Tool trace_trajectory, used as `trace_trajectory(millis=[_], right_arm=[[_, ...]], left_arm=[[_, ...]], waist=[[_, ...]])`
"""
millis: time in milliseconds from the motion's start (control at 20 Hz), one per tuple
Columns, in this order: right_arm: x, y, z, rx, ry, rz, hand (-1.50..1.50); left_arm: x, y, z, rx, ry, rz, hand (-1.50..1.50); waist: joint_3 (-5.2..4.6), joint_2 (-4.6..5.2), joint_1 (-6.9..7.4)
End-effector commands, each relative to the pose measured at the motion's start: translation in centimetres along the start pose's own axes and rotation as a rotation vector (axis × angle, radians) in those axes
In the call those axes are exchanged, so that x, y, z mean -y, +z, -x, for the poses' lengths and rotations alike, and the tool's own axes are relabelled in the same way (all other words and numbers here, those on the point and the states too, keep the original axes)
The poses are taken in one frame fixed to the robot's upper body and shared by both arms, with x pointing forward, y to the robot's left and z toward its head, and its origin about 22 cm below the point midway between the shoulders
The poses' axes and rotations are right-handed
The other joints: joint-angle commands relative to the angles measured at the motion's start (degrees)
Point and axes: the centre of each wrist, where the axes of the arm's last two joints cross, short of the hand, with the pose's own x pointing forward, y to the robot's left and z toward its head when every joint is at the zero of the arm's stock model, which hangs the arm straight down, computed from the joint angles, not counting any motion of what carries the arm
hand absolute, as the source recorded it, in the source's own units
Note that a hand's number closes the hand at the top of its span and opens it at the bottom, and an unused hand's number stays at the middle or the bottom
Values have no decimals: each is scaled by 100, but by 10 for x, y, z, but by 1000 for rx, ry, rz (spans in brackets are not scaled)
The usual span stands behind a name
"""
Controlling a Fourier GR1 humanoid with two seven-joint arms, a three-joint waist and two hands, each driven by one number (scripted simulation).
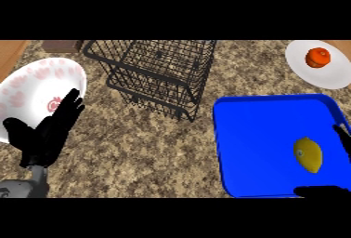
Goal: Pick the lemon from the tray and place it in the tiered basket
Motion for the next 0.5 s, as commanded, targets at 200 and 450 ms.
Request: trace_trajectory(millis=[200, 450], right_arm=[[-50, -20, 21, -19, 27, 19, -150], [-43, -37, 33, -34, 51, 86, -150]], left_arm=[[-7, 12, 5, -2, 7, 14, 0], [1, -4, 22, -17, 18, 2, 0]], waist=[[2, -7, -17], [1, -4, -42]])
